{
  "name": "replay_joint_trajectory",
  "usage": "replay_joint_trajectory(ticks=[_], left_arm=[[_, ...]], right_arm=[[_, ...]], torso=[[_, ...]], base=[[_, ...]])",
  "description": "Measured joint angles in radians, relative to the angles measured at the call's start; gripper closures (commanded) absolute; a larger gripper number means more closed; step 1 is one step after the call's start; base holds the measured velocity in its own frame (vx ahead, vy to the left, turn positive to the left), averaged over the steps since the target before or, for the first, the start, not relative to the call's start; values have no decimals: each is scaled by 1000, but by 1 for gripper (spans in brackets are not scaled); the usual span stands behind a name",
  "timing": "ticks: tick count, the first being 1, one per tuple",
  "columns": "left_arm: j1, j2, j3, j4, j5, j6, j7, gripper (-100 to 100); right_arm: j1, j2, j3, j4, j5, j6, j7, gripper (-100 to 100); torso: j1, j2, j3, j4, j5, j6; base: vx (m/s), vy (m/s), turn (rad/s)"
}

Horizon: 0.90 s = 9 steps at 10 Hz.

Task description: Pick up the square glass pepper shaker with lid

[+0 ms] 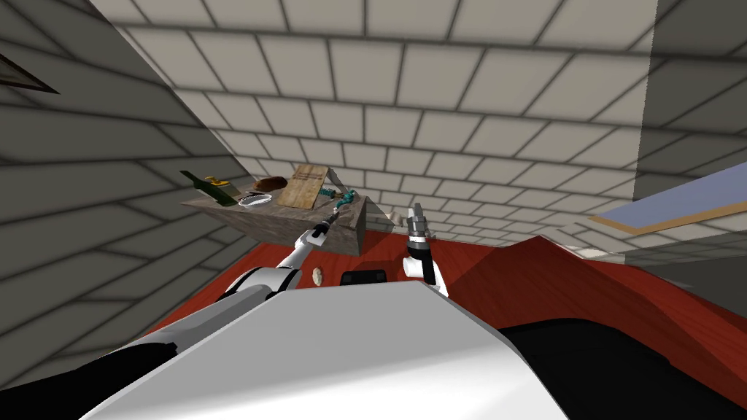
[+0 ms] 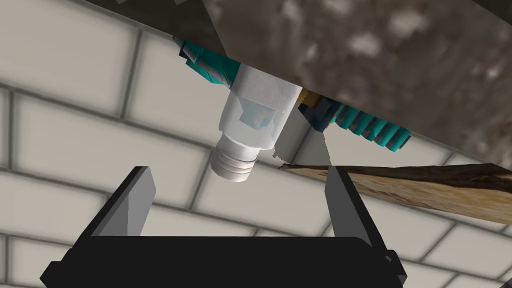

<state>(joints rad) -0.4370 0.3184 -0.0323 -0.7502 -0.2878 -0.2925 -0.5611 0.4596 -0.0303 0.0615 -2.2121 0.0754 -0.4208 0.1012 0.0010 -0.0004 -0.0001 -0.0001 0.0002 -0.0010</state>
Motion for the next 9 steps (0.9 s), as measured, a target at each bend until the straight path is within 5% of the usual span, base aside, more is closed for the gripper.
replay_joint_trajectory(ticks=[5,6,7,8,9], left_arm=[[-100,44,-39,145,-27,8,-18,-100],[-102,44,-40,148,-28,9,-19,0],[-102,44,-40,148,-28,9,-19,-100],[-100,44,-38,147,-28,8,-20,-100],[-100,44,-38,147,-28,8,-20,100]], right_arm=[[0,0,0,0,0,0,0,0],[0,0,0,0,0,0,0,0],[0,0,0,0,0,0,0,0],[0,0,0,0,0,0,0,0],[0,0,0,0,0,0,0,0]], torso=[[0,0,0,0,0,0],[0,0,0,0,0,0],[-1,0,0,0,0,0],[-2,-5,-3,-1,0,0],[-2,-4,-3,-1,0,0]], base=[[4,12,-72],[0,0,0],[107,-14,-25],[69,-8,-4],[8,-1,1]])
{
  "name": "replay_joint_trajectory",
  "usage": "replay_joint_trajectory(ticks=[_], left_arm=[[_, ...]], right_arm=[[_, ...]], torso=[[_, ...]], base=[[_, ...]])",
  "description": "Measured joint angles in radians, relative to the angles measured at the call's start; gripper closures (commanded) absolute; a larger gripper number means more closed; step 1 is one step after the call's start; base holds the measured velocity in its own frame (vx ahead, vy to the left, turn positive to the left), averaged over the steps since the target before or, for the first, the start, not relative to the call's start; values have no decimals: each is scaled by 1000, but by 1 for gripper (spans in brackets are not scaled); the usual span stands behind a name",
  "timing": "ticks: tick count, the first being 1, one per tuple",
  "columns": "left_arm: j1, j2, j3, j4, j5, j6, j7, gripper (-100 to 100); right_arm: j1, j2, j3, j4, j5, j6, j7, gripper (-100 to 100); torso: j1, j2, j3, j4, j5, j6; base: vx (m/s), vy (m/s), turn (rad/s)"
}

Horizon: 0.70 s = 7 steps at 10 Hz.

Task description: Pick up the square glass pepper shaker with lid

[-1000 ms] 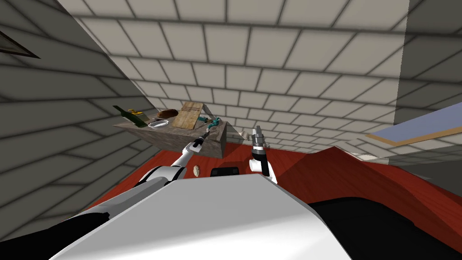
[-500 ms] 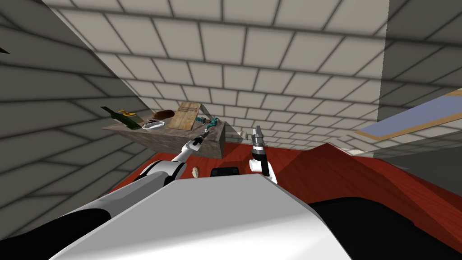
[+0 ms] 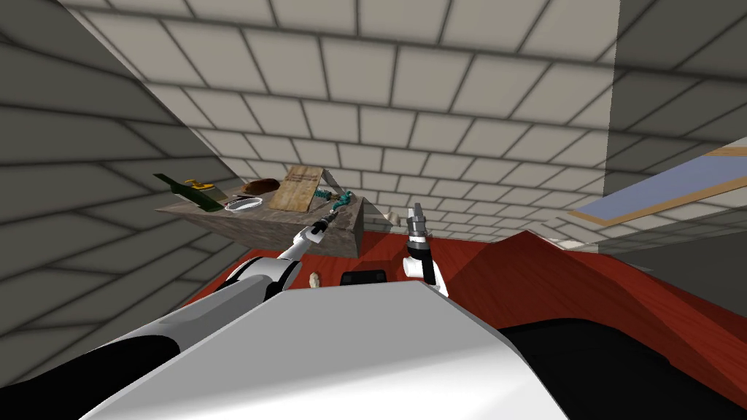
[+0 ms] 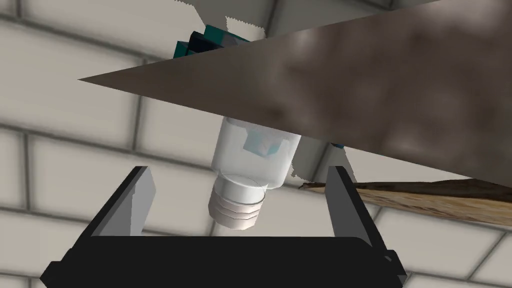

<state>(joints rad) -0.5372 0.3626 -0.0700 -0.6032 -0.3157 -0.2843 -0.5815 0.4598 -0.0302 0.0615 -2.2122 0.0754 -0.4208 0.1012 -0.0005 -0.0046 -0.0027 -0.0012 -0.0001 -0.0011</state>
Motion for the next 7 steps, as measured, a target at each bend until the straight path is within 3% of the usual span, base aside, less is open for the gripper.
replay_joint_trajectory(ticks=[4,5,6,7], left_arm=[[-5,-2,2,-6,2,-9,3,100],[-5,-1,2,-5,2,-8,2,0],[-5,-1,2,-5,2,-8,2,100],[-5,-1,1,-5,2,-8,2,0]], right_arm=[[0,0,0,0,0,0,0,0],[0,0,0,0,0,0,0,0],[0,0,0,0,0,0,0,0],[0,0,0,0,0,0,0,0]], torso=[[-2,1,-1,-3,-2,-1],[-2,0,-2,-3,-2,-1],[-1,0,-2,-3,-2,-1],[-1,0,-2,-3,-1,-1]], base=[[3,-1,-4],[0,0,0],[0,0,0],[0,0,0]])
